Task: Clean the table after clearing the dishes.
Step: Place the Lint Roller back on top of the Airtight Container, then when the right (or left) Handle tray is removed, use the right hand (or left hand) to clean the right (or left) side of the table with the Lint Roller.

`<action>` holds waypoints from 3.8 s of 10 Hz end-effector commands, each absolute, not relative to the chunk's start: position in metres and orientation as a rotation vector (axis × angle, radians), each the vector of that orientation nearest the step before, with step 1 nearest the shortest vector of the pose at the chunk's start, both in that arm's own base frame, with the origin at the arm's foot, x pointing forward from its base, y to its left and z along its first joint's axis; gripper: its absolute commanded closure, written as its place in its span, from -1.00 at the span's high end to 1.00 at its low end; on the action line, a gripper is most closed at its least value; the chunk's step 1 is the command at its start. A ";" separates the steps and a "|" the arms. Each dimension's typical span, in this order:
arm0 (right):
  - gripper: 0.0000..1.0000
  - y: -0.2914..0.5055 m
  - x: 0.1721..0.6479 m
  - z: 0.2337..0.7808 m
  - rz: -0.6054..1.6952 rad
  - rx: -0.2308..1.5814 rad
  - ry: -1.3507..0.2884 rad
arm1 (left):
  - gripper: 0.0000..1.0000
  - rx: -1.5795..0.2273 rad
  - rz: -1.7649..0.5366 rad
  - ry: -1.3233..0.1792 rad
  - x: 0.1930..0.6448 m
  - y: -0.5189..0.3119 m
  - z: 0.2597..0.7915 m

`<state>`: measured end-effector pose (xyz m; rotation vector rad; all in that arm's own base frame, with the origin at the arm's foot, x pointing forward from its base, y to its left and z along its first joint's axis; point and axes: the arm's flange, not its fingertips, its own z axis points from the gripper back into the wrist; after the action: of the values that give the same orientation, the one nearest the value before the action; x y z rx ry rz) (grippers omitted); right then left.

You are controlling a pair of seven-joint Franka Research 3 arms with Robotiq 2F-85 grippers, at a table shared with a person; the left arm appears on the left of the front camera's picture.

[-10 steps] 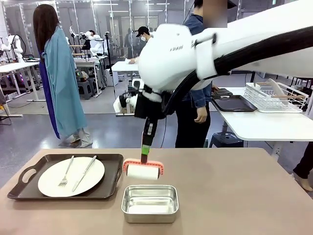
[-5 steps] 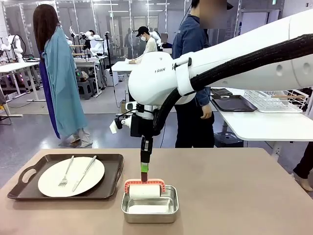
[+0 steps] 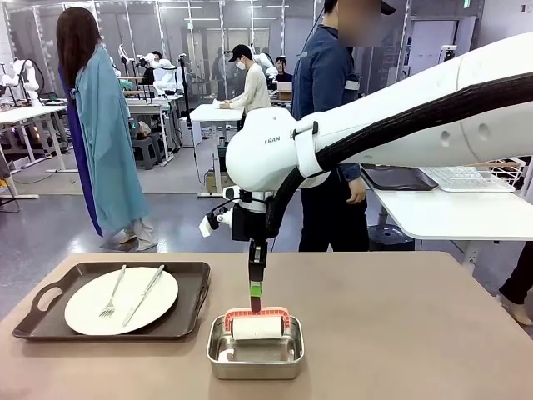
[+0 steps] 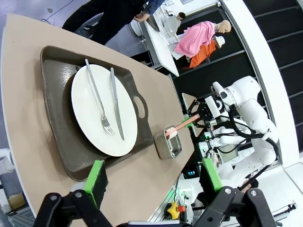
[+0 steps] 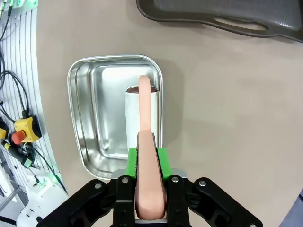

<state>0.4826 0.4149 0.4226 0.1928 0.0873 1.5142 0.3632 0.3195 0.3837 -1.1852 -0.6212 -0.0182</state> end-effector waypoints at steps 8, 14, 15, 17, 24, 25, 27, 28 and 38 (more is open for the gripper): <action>1.00 0.415 0.506 0.407 1.562 0.213 0.019 | 1.00 -1.205 0.000 -0.629 0.363 0.320 0.387; 1.00 0.396 0.515 0.394 1.498 0.223 0.049 | 1.00 -1.205 0.000 -0.629 0.363 0.320 0.387; 1.00 0.411 0.512 0.407 1.524 0.220 0.033 | 1.00 -1.205 0.000 -0.629 0.363 0.320 0.387; 1.00 0.411 0.512 0.407 1.524 0.220 0.033 | 1.00 -1.205 0.000 -0.629 0.363 0.320 0.387; 1.00 0.411 0.512 0.407 1.524 0.220 0.033 | 1.00 -1.205 0.000 -0.629 0.363 0.320 0.387; 1.00 0.410 0.515 0.407 1.521 0.227 0.031 | 1.00 -1.205 0.000 -0.629 0.363 0.320 0.387; 1.00 0.356 0.533 0.446 1.305 0.369 -0.122 | 1.00 -1.205 0.000 -0.629 0.363 0.320 0.387; 1.00 0.326 0.543 0.462 1.208 0.494 -0.225 | 1.00 -1.205 0.000 -0.629 0.363 0.320 0.387; 1.00 -0.005 0.425 0.412 0.333 1.234 -0.300 | 1.00 -1.205 0.000 -0.629 0.363 0.320 0.387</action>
<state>0.4262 -0.0138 0.4141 1.2474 -0.3630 0.2530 0.3635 0.3191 0.3837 -1.1858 -0.6208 -0.0190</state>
